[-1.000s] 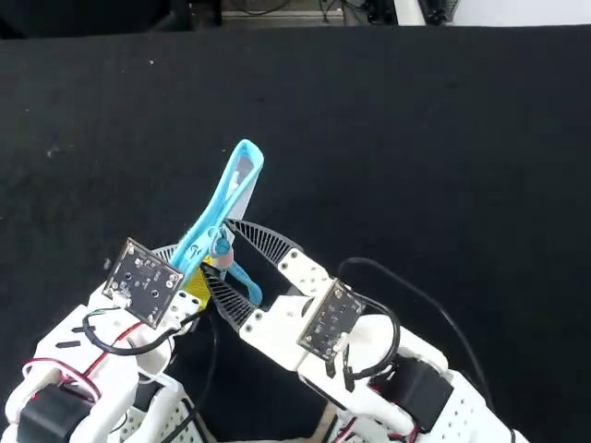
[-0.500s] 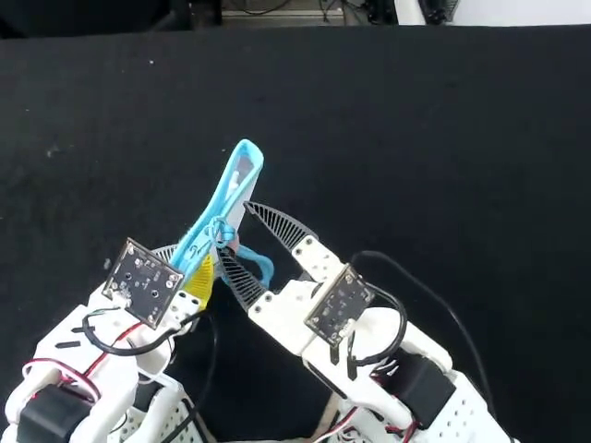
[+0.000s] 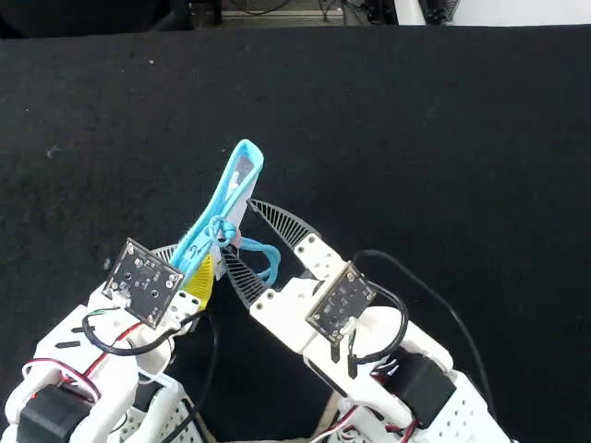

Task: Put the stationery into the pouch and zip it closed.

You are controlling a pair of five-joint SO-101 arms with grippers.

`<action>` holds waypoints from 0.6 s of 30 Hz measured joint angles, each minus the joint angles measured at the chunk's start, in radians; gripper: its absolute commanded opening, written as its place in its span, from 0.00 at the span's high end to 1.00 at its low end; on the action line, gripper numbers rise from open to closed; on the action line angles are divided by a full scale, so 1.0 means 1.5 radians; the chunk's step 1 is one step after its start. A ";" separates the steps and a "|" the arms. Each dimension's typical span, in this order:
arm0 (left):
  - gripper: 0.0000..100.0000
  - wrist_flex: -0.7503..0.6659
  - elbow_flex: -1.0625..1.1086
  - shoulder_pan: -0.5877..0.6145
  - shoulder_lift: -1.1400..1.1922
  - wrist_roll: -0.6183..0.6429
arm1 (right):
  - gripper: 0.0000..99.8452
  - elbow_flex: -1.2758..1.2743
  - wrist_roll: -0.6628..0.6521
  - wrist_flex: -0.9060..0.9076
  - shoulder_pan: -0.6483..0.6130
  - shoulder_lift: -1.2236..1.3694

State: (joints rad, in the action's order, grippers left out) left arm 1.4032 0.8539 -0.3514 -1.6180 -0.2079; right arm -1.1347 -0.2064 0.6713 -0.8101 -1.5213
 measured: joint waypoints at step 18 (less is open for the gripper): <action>0.97 0.000 0.000 0.000 0.000 0.000 | 0.81 0.033 0.000 0.020 0.000 0.000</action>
State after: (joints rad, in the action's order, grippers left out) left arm 1.4032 0.8539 -0.3514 -1.6180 -0.2079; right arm -1.0856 -0.2064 0.7020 -0.8101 -1.5213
